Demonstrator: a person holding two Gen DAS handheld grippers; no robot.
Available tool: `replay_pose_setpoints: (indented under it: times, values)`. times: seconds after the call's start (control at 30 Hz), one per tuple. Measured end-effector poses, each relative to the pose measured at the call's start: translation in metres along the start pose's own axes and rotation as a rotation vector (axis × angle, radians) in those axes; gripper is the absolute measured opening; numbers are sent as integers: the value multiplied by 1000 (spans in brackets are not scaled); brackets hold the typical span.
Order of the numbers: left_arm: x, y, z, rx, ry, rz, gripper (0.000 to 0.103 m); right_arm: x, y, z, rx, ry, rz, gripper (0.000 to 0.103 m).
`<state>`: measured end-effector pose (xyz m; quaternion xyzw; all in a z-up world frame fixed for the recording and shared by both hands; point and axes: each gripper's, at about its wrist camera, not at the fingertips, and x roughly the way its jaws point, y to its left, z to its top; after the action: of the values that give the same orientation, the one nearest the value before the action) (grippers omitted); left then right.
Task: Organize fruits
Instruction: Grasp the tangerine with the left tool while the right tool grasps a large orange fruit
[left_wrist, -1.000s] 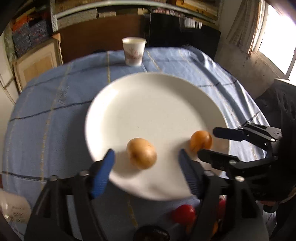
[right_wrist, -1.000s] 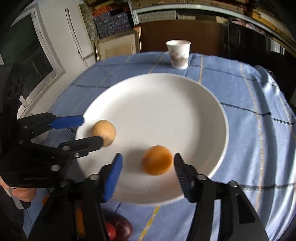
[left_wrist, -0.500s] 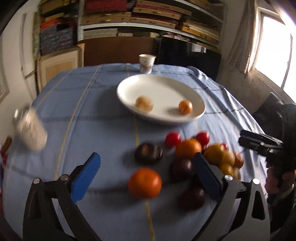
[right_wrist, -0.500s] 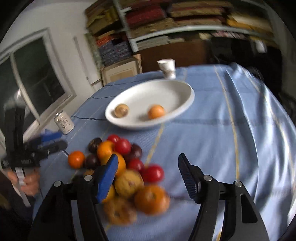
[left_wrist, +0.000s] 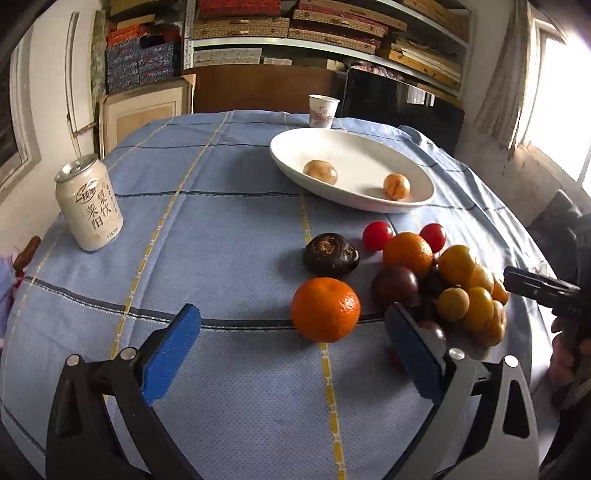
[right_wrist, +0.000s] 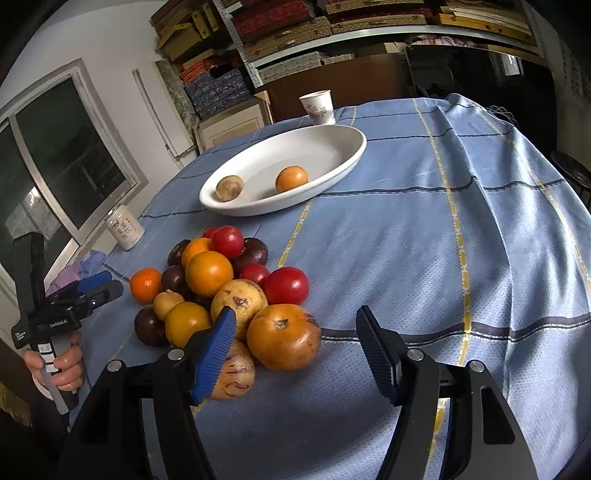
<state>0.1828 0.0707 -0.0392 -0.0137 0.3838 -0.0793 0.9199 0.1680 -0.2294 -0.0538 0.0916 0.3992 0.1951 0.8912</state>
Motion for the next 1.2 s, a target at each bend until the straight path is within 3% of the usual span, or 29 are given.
replay_pose_setpoints:
  times: [0.2,0.47,0.63,0.8,1.0,1.13,1.2]
  values:
    - [3,-1,3,-1,9,-12,98,5,5,-1,-31,37,10,55]
    - [8,6,4,-38,26,-18,98,10,3,-2,-18,66,7,54]
    - [10,6,3,-38,34,-19,98,13,0,-3,-2,80,36,46]
    - [15,5,3,-36,51,-23,98,11,-4,-2,27,75,50,45]
    - [24,1,7,-27,68,-41,98,0,-18,2,98,9,22,45]
    - [33,-8,10,14,91,-56,79,0,-16,2,86,7,27,45]
    - [37,-10,11,19,102,-55,76,0,-15,3,83,5,32,45]
